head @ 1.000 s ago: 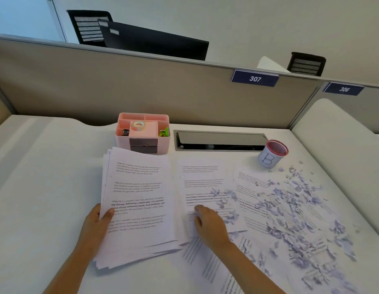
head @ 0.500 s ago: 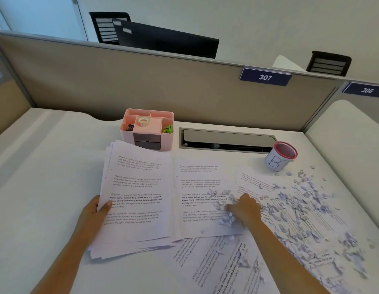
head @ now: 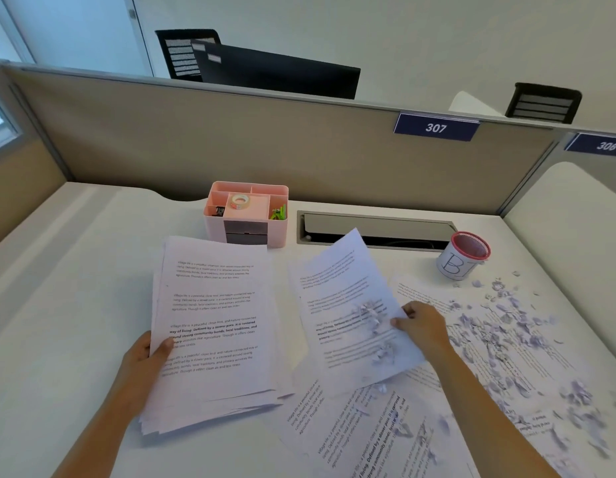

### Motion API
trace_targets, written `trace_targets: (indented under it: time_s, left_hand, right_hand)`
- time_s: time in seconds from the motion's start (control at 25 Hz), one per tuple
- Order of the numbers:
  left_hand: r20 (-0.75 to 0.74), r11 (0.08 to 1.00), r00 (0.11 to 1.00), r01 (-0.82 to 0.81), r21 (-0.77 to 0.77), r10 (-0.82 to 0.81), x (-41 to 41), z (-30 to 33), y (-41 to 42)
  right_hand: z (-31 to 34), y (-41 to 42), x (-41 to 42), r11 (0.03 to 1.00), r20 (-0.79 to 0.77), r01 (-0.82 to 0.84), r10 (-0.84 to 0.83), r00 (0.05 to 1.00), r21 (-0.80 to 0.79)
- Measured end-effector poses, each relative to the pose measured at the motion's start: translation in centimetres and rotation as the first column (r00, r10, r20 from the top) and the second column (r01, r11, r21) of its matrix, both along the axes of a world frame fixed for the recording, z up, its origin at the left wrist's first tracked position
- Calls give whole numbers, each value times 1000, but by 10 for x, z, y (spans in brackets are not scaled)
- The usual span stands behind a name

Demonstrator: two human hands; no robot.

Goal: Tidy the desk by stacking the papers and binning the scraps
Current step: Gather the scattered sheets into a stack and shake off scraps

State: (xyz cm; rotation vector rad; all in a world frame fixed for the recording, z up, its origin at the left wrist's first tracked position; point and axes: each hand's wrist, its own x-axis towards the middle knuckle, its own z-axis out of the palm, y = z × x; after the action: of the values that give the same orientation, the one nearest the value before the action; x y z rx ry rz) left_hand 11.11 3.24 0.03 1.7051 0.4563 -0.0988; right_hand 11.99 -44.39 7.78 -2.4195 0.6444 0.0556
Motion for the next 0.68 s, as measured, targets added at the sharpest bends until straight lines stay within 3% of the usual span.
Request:
trace_targets:
  time_s: [0.2, 0.36, 0.52, 0.68]
  left_hand:
    - [-2, 999, 1000, -5, -47, 4, -7, 1, 3]
    - [-13, 997, 1000, 1, -74, -2, -7, 1, 1]
    - [-7, 996, 1000, 8, -85, -8, -10, 0, 1]
    - [8, 997, 1000, 22, -76, -22, -11, -2, 0]
  right_hand:
    - [52, -33, -2, 990, 217, 118, -99, 971, -77]
    - [85, -44, -2, 942, 354, 197, -93, 931, -270]
    - [102, -40, -6, 841, 524, 300, -23, 851, -451]
    - [109, -26, -5, 848, 584, 262, 68, 809, -461]
